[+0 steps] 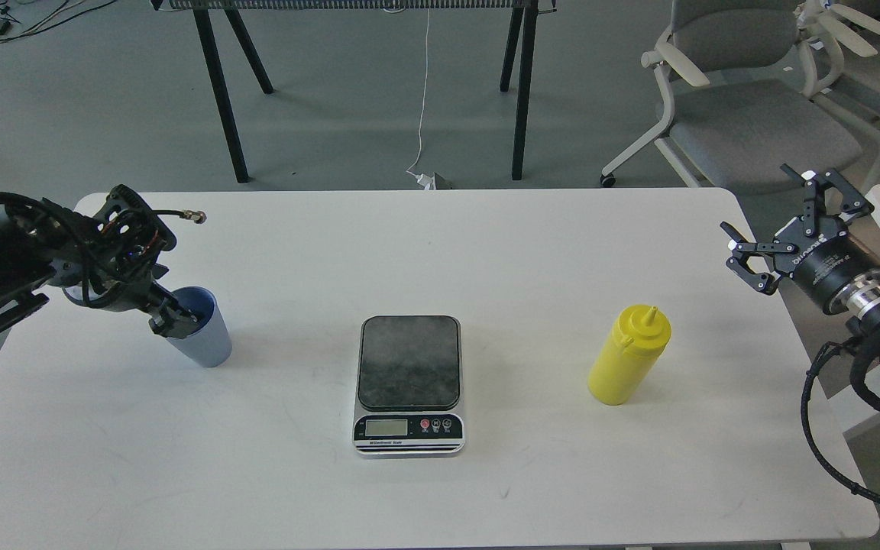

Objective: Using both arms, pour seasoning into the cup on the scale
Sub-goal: 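Lower the left gripper onto the blue cup and grasp it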

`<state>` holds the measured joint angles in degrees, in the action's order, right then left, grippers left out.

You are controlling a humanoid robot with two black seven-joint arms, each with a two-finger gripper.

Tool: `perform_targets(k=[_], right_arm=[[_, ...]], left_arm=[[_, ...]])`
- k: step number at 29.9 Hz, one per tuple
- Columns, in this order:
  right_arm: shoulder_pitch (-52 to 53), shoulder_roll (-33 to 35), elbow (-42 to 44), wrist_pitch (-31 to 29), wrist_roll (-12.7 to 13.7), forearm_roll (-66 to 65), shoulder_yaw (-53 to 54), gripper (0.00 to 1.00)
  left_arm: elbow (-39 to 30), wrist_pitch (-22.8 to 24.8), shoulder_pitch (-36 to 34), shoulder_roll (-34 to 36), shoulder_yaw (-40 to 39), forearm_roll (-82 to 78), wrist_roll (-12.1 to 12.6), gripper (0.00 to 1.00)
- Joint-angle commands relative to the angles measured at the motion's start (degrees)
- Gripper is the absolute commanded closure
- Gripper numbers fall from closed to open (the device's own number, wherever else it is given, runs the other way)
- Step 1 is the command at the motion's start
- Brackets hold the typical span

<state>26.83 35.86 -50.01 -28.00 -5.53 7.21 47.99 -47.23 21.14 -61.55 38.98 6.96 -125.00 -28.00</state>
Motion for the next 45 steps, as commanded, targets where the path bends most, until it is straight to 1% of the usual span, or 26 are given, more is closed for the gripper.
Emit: perform_targets(k=[1, 5, 9, 12, 15, 17, 20, 26, 38, 43, 45], right_arm=[[-0.1, 0.1, 0.1, 0.0, 0.0, 0.0, 0.0, 0.02], [-0.1, 0.1, 0.1, 0.0, 0.0, 0.0, 0.0, 0.02], [-0.1, 0.1, 0.1, 0.0, -0.2, 0.0, 0.0, 0.02], [-0.2, 0.1, 0.1, 0.0, -0.2, 0.0, 0.0, 0.02], [-0.3, 0.1, 0.2, 0.0, -0.2, 0.0, 0.0, 0.02], [-0.3, 0.1, 0.2, 0.0, -0.2, 0.0, 0.0, 0.02], [-0.5, 0.1, 0.2, 0.0, -0.2, 0.0, 0.0, 0.02], [-0.6, 0.1, 0.2, 0.0, -0.2, 0.0, 0.0, 0.02], [-1.0, 0.0, 0.3, 0.0, -0.3, 0.0, 0.0, 0.02], [-1.1, 0.0, 0.2, 0.0, -0.3, 0.0, 0.0, 0.02], [-1.1, 0.0, 0.3, 0.0, -0.3, 0.0, 0.0, 0.02]], left_arm=[[0.1, -0.1, 0.3, -0.1, 0.1, 0.0, 0.0, 0.23], [0.1, -0.2, 0.6, -0.2, 0.1, 0.0, 0.0, 0.35], [0.1, -0.3, 0.6, -0.2, 0.6, 0.0, 0.0, 0.52], [0.1, -0.4, 0.2, -0.2, 2.8, 0.0, 0.0, 0.68], [0.1, -0.9, 0.3, -0.1, 3.1, 0.0, 0.0, 0.81], [0.1, -1.8, 0.4, -0.1, 3.1, 0.0, 0.0, 0.88], [0.1, -2.7, 0.4, -0.1, 3.1, 0.0, 0.0, 0.9], [0.1, -2.7, 0.2, -0.1, 3.1, 0.0, 0.0, 0.93], [0.2, -2.4, -0.2, 0.0, 3.0, 0.0, 0.0, 0.95], [0.1, -1.7, -1.7, -0.1, 3.0, 0.0, 0.0, 0.95], [0.1, -0.3, -2.7, -0.1, 3.0, 0.0, 0.0, 0.95]])
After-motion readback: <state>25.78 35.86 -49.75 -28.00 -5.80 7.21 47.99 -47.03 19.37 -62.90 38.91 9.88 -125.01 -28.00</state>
